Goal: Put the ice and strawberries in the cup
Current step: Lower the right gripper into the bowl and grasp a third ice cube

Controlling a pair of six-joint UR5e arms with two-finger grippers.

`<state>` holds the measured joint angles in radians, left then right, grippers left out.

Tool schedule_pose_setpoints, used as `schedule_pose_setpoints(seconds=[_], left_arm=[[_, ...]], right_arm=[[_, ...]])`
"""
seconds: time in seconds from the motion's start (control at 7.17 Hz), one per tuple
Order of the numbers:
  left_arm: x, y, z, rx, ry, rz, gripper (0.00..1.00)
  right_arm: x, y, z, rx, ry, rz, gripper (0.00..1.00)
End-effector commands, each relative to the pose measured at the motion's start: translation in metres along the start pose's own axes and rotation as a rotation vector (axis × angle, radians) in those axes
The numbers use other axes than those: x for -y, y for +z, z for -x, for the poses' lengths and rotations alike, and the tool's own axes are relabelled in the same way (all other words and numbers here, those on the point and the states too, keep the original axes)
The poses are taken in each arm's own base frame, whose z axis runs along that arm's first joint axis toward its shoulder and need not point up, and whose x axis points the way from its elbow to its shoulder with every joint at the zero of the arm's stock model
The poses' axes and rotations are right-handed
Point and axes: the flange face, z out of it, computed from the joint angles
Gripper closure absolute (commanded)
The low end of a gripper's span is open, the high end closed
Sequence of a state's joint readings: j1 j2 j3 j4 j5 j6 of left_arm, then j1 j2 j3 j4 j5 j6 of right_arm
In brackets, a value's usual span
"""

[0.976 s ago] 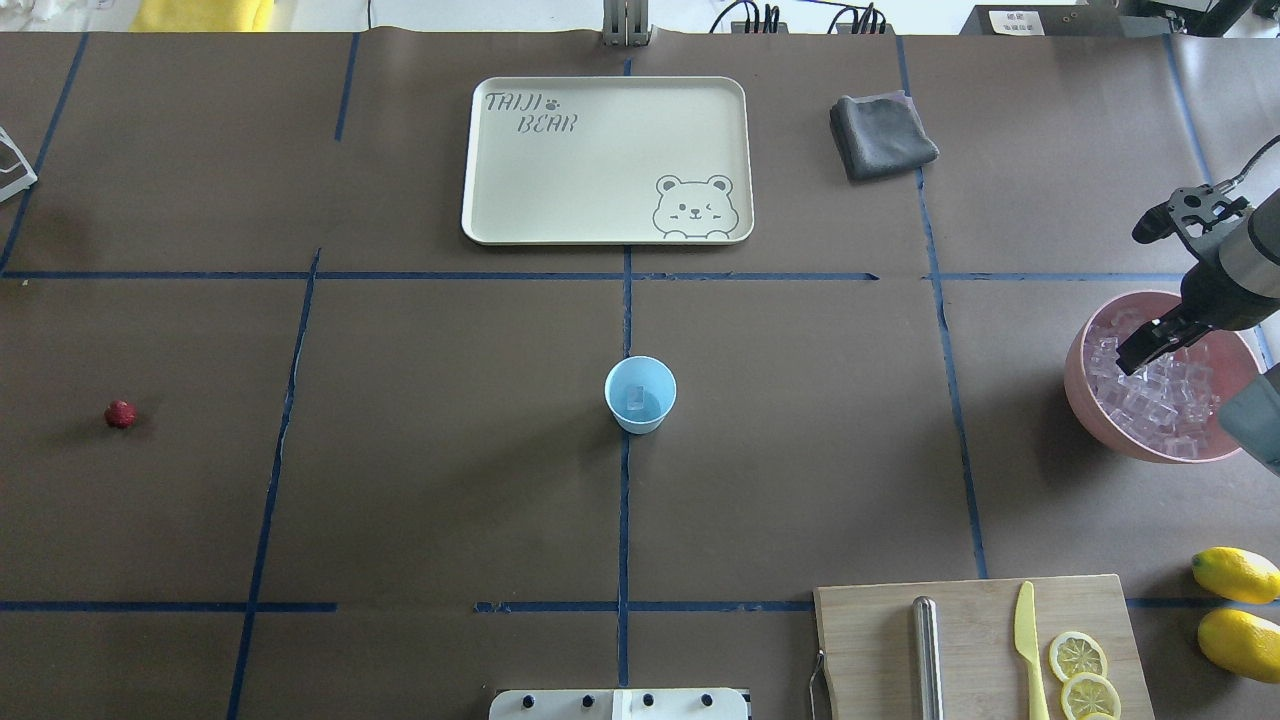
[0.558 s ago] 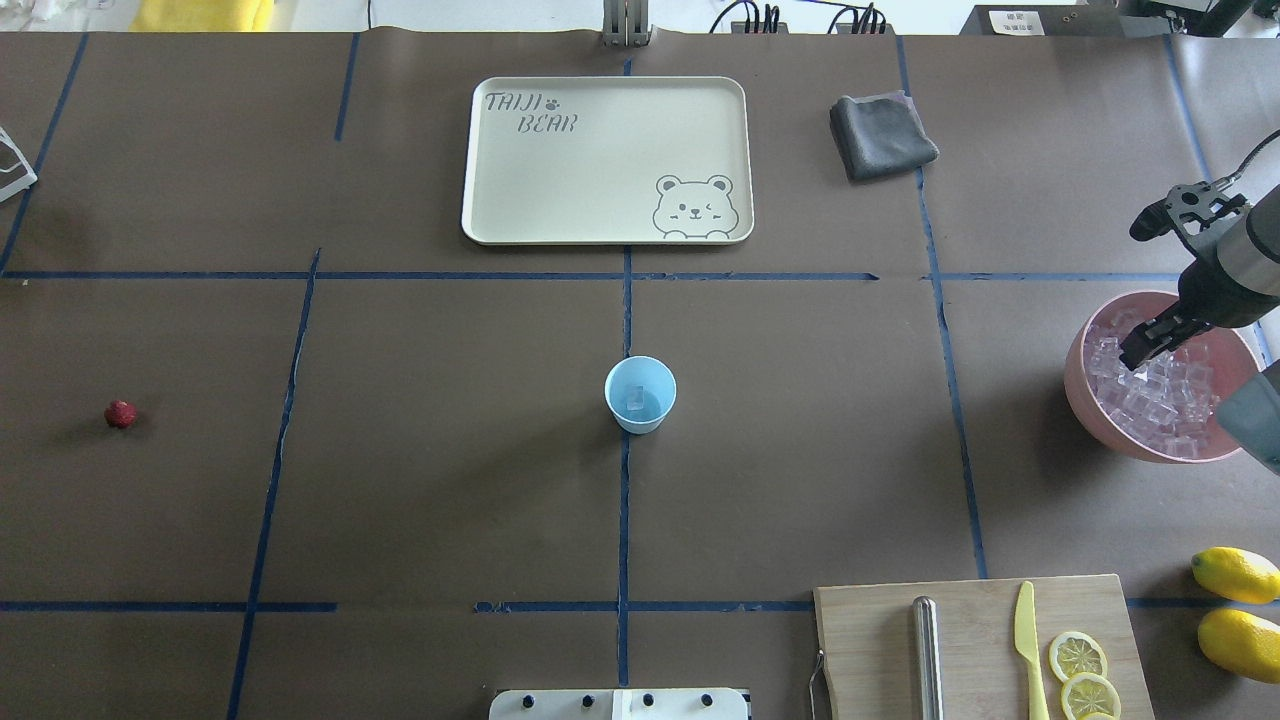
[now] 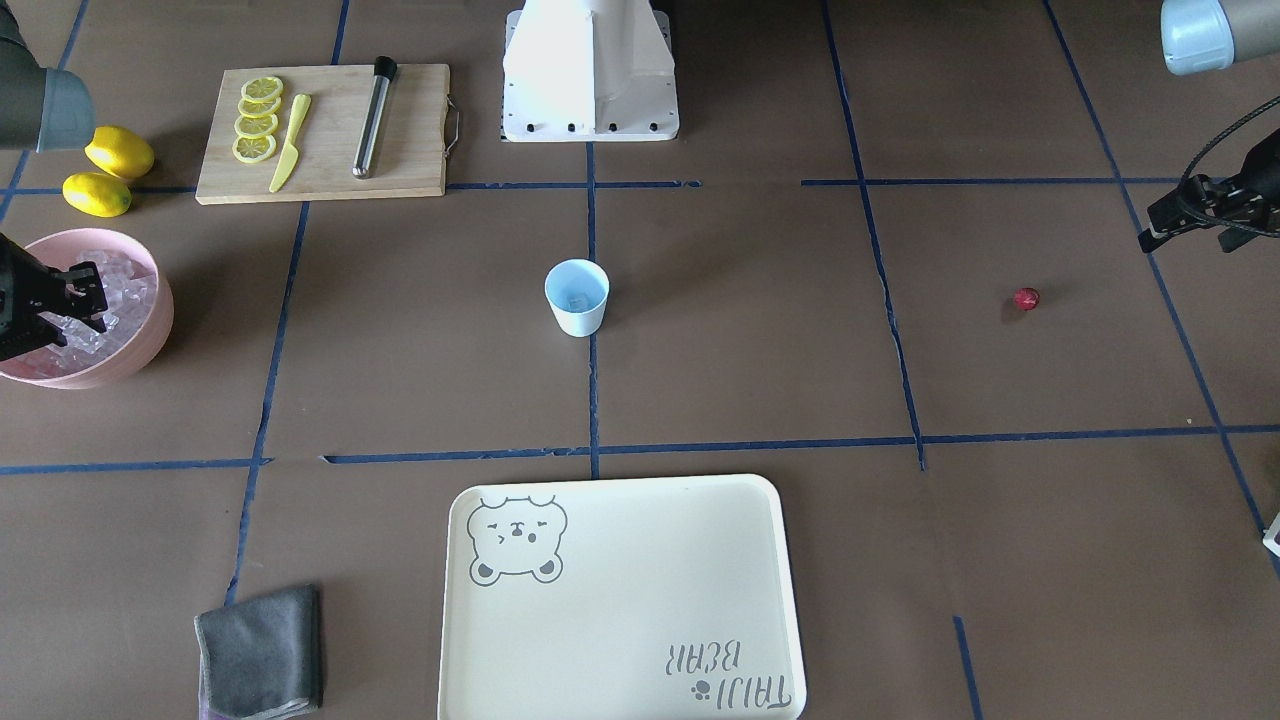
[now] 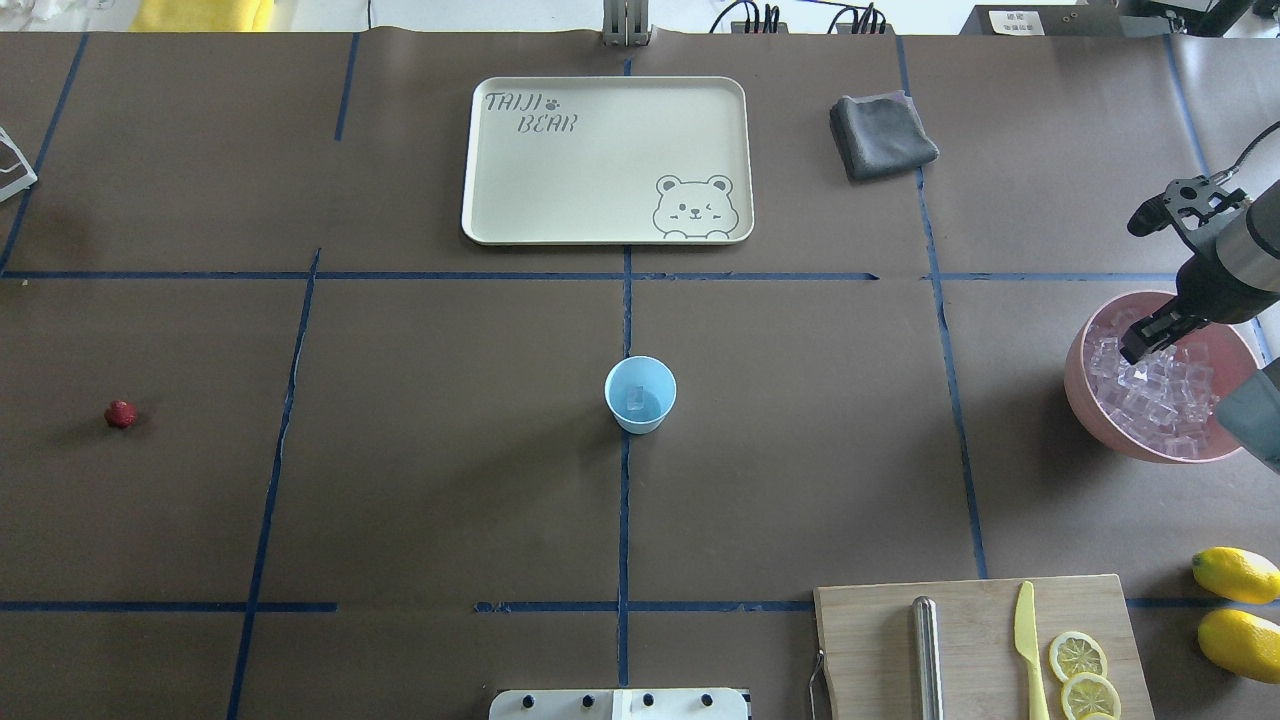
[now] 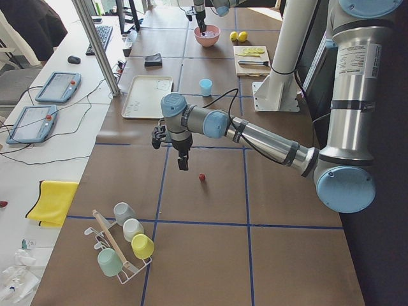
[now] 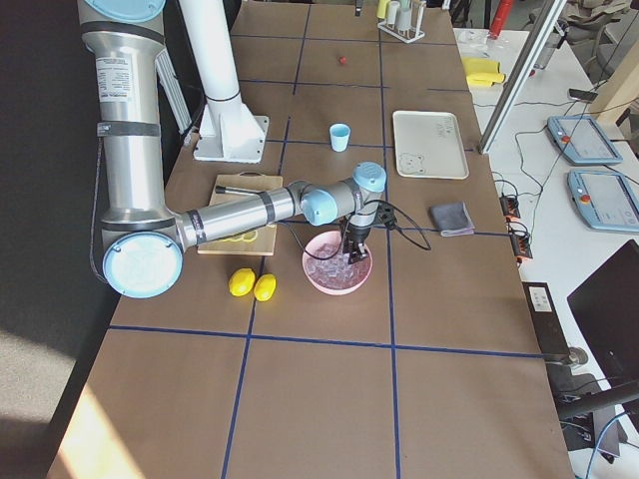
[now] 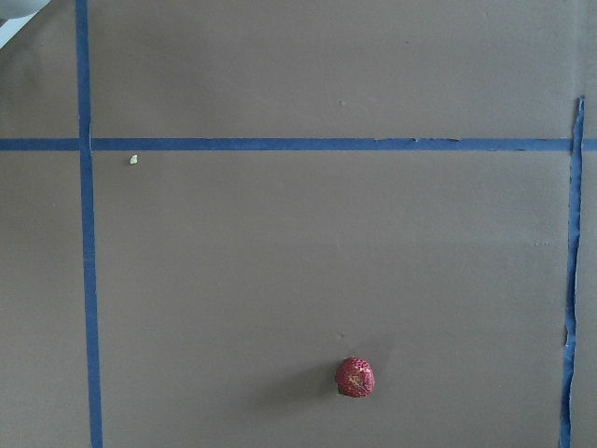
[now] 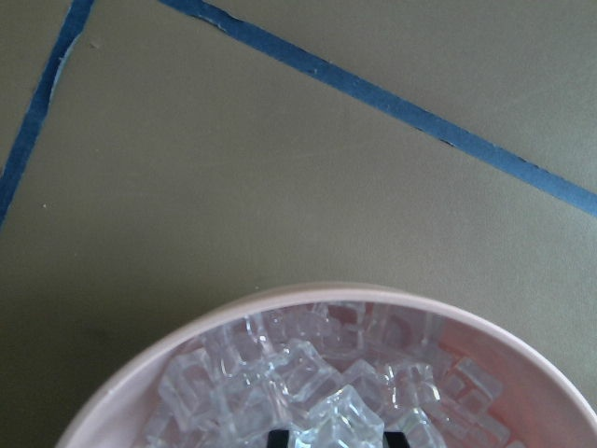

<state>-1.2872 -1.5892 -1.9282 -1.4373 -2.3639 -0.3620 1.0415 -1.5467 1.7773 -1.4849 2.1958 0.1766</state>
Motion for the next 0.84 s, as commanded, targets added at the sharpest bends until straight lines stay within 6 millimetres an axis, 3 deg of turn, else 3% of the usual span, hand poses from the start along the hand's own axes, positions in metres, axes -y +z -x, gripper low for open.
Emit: schedule_pose_setpoints(seconds=[0.0, 0.28, 0.56, 0.7], left_arm=[[0.000, 0.000, 0.000, 0.000, -0.001, -0.001, 0.00], [0.000, 0.000, -0.001, 0.000, 0.001, -0.001, 0.00], [0.000, 0.000, -0.001, 0.000, 0.001, -0.001, 0.00], [0.000, 0.000, -0.001, 0.000, 0.001, -0.001, 0.00]], right_arm=[[-0.004, 0.002, -0.003, -0.006, 0.005, 0.006, 0.58], [-0.004, 0.002, -0.003, -0.008, 0.004, 0.004, 0.60], [-0.003, -0.002, 0.000, -0.002, 0.000, -0.003, 0.87], [-0.003, -0.012, 0.006, 0.006, -0.009, -0.019, 0.96]])
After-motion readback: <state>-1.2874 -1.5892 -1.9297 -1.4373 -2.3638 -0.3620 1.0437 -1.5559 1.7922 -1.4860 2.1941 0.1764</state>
